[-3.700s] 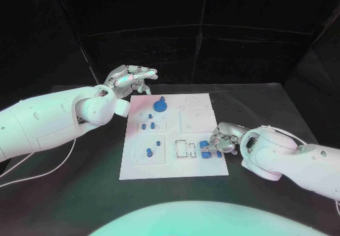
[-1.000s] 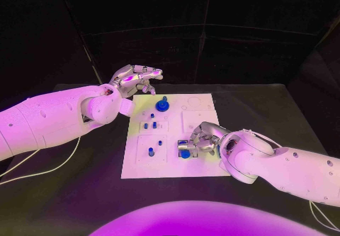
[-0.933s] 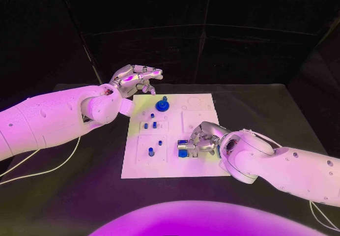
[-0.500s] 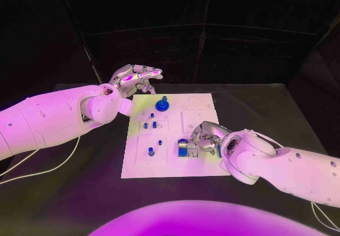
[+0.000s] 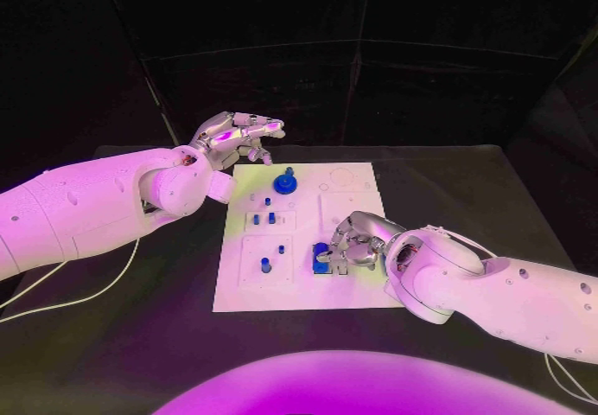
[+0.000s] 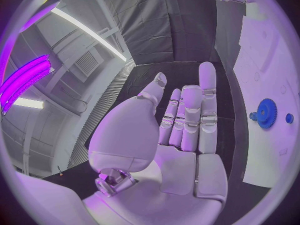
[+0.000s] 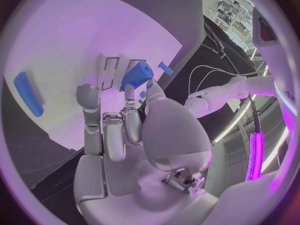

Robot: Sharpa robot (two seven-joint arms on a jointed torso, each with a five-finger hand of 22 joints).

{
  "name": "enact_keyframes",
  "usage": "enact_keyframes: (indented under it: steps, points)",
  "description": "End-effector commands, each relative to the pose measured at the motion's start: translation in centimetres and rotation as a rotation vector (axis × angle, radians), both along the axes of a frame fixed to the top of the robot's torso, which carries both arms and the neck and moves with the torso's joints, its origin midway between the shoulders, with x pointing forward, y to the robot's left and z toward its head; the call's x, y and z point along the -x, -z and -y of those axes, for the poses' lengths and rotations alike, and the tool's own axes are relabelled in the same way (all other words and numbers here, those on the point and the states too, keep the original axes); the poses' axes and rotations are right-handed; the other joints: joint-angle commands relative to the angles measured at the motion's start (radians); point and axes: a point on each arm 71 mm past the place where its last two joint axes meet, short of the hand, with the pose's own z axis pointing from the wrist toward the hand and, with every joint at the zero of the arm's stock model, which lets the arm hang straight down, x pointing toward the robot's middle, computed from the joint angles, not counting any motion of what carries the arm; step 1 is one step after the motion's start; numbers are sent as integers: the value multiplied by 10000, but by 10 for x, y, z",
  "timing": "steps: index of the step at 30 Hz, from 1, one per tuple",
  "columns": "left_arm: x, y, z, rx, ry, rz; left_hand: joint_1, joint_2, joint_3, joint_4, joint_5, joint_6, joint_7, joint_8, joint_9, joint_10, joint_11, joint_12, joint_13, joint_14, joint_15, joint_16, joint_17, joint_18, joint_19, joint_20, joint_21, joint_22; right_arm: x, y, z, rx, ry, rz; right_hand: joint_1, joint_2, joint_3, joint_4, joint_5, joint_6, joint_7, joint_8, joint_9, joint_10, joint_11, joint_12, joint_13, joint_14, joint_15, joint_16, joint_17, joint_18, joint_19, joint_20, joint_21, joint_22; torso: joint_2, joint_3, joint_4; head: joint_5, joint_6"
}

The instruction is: Assemble the parts on the task board

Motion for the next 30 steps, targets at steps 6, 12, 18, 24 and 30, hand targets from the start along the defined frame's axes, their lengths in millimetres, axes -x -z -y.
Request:
enact_keyframes:
  steps: [6,12,18,24,30]
  points:
    - [0,-1,0,60,86,23,24,69,-70,-7,5,-45,-1,53,-1,-92,4,74,17,51,7,36,-29,117,40,35,-26,-15,-2,3,4,417,100,5,267,115,48,-227,-48,146,-56,137,74,30,-119,52,253,923,-131,13,2001,-118,68,-77,69,56,0,-4,-11,2,-36]
    - [0,-1,0,56,78,21,24,69,-70,-7,5,-45,-1,53,-1,-92,4,74,17,51,7,36,-29,117,40,35,-26,-15,-2,3,6,506,83,-48,458,121,69,-413,-76,156,-83,176,104,35,-149,50,264,922,-160,11,2000,-118,65,-106,61,49,-4,1,-7,-3,-88]
    - [0,-1,-1,51,64,23,24,69,-70,-7,5,-45,-1,53,-1,-92,4,74,17,51,7,36,-29,117,40,35,-26,-15,-2,3,8,494,89,-8,507,128,76,-464,-102,155,-87,183,111,38,-154,52,272,922,-165,10,1998,-119,63,-113,58,46,-11,2,-3,5,-103]
    - [0,-1,-1,54,68,24,24,69,-70,-7,5,-45,-1,53,-1,-92,4,74,17,51,7,36,-29,117,40,35,-26,-15,-2,2,6,345,-24,32,392,120,9,-436,-153,145,-67,190,120,44,-140,54,280,921,-161,6,1992,-121,58,-117,50,39,-5,0,-9,12,-98]
    - [0,-1,-1,50,61,22,24,69,-70,-7,5,-45,-1,53,-1,-92,4,74,17,51,7,36,-29,117,40,35,-26,-15,-1,1,4,35,-192,25,-251,185,-279,-62,-3,118,-49,207,145,62,-116,61,300,922,-137,6,1996,-128,64,-102,55,61,-8,-2,-2,27,-105]
